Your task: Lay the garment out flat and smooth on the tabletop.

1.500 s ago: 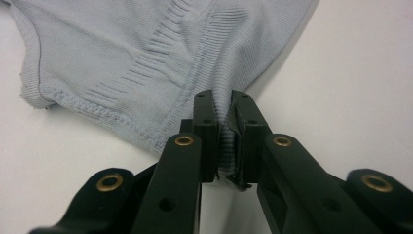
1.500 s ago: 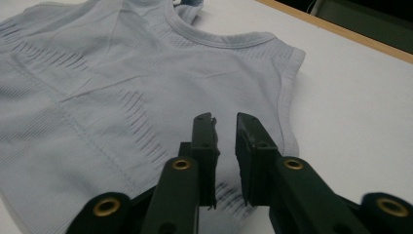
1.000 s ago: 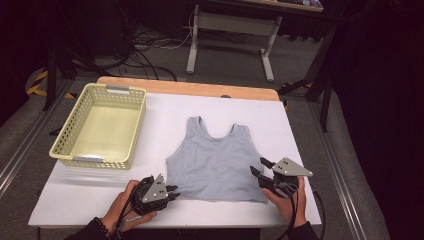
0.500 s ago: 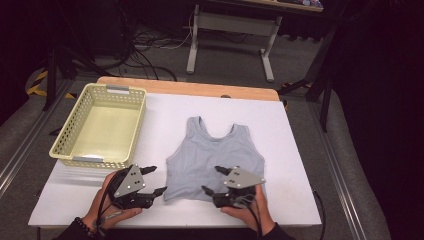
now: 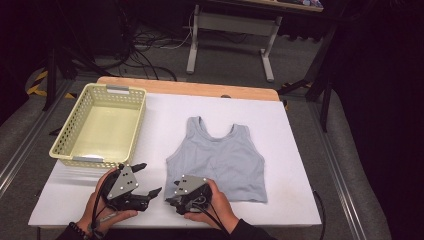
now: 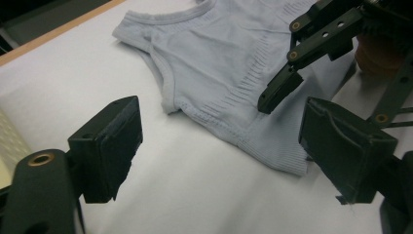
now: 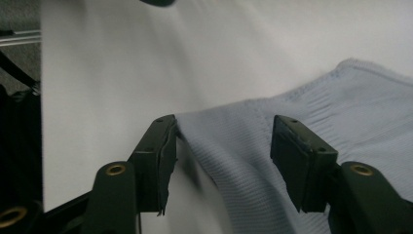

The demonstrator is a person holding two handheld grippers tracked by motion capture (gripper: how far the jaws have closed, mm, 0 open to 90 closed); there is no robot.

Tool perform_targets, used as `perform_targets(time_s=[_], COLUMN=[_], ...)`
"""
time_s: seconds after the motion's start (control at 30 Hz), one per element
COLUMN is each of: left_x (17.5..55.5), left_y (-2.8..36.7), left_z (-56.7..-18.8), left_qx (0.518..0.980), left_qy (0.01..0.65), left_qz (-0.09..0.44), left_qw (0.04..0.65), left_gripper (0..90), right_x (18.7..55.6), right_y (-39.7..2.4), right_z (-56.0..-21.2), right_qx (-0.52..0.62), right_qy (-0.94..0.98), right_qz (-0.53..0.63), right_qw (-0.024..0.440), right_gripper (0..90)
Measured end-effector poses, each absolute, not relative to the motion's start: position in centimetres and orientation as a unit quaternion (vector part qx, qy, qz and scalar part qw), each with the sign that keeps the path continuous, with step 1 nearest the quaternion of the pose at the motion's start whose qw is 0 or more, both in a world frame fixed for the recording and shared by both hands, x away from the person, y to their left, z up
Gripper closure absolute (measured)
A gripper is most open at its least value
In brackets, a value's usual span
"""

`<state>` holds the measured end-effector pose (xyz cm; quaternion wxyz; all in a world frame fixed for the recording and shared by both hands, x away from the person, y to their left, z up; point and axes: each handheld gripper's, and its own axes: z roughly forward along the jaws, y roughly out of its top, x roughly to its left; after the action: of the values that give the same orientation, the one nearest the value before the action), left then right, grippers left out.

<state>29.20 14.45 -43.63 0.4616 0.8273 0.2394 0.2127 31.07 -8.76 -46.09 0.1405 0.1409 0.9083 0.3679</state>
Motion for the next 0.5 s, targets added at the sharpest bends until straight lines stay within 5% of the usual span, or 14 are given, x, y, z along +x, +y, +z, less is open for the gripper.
perform_targets(time_s=[0.07, 0.23, 0.5], left_x=[29.0, 29.1, 31.3], left_y=[14.4, 14.1, 10.3], left_z=[-43.8, -44.5, -45.2], left_qx=[0.828, 0.829, 0.842], left_qy=[0.242, 0.268, 0.288], left_qz=[0.214, 0.221, 0.255], left_qw=[0.459, 0.439, 0.378], left_gripper=[16.4, 16.7, 21.5], right_x=[31.2, 31.1, 30.4], right_y=[-8.7, -8.8, -9.6], right_z=[-46.3, -46.1, -46.3], right_qx=[0.140, 0.138, 0.138], right_qy=[0.910, 0.914, 0.907], right_qz=[0.365, 0.351, 0.362], right_qw=[0.137, 0.150, 0.167], right_gripper=[49.0, 77.9, 81.9])
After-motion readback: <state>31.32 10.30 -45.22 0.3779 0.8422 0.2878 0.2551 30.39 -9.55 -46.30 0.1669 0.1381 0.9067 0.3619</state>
